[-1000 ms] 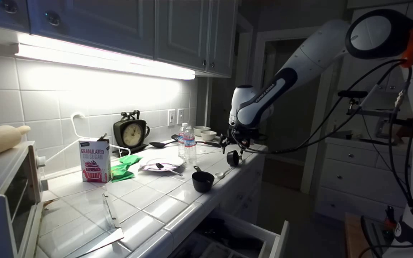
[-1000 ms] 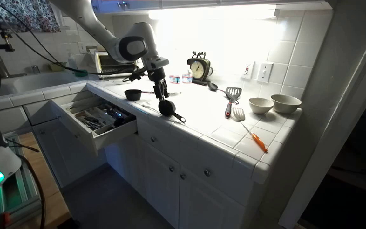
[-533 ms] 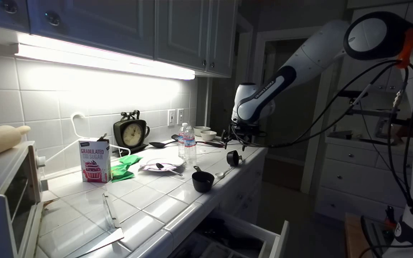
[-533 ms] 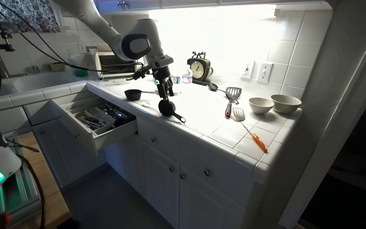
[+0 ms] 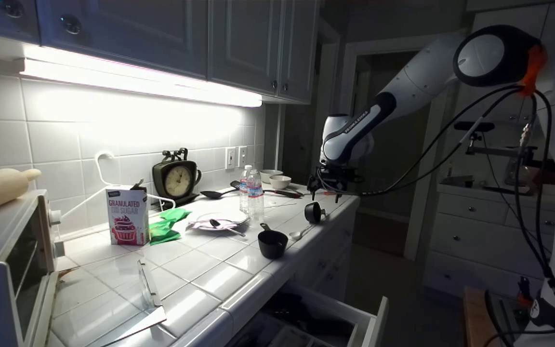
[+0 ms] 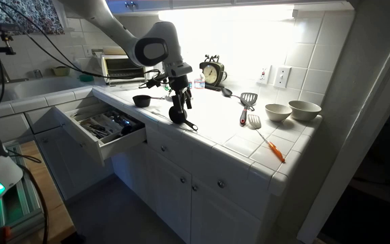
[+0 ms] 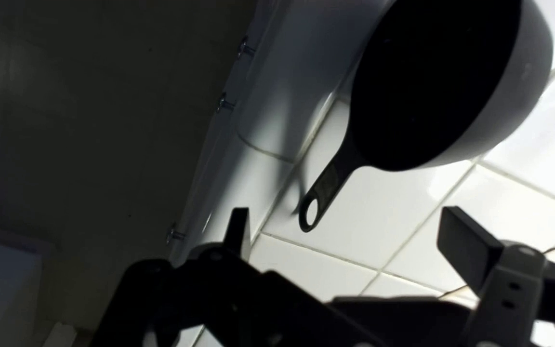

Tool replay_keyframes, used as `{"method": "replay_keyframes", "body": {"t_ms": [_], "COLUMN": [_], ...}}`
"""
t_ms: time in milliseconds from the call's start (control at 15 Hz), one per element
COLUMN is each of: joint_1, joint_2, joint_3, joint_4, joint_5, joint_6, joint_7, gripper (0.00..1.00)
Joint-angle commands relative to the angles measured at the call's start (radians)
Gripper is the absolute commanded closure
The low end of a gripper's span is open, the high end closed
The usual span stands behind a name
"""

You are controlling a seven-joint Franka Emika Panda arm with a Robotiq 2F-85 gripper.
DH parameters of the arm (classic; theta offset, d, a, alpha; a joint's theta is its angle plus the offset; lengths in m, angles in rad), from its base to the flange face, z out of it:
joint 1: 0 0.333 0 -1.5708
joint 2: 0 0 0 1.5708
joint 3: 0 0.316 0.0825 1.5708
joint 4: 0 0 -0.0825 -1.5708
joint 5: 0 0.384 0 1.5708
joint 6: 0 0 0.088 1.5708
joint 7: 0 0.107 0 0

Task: Take the pot out of the other then move the pot on the right to the right

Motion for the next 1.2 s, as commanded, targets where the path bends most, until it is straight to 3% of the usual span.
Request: {"method": "replay_keyframes", "body": {"t_ms": [0,467,533,600,1133], "joint_1": [-0.024,-0.035,-0.034,-0.034,-0.033], "joint_2": [0.055,0.136,0.145,0.153,0.194], "joint_3": [0.011,0.018,0.017,0.017,0.017], "joint_4": [0.066,0.13,0.138,0.146,0.199], "joint_5": [0.056,0.108,0.111,0.113,0.12], "joint_6": [-0.053,-0.1,-0.101,-0.102,-0.121], "joint_7": [0.006,0.016,0.019,0.021,0.048], "gripper": [0.0,0.01,0.08,0.26,0.81]}}
